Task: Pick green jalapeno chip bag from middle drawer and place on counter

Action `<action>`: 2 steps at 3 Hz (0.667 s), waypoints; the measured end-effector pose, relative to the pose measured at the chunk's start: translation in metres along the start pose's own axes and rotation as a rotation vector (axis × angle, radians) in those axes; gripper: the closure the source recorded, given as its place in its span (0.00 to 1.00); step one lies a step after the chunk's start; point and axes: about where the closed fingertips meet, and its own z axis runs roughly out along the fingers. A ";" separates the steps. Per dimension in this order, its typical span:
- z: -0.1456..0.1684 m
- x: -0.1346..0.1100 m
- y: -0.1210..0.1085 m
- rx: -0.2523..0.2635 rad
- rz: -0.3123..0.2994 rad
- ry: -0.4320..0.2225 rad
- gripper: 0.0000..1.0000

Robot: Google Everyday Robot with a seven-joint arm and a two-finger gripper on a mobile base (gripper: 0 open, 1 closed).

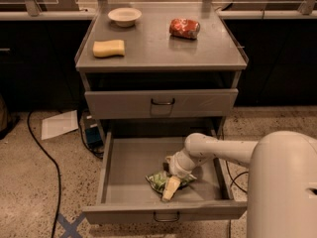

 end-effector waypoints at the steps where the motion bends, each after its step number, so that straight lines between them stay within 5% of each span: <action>1: -0.033 -0.015 -0.010 0.040 -0.006 -0.027 0.00; 2: -0.027 -0.014 -0.011 0.032 -0.003 -0.028 0.00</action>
Offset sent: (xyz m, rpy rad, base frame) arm 0.0189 -0.0094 0.0534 0.0288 -0.0621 -0.0287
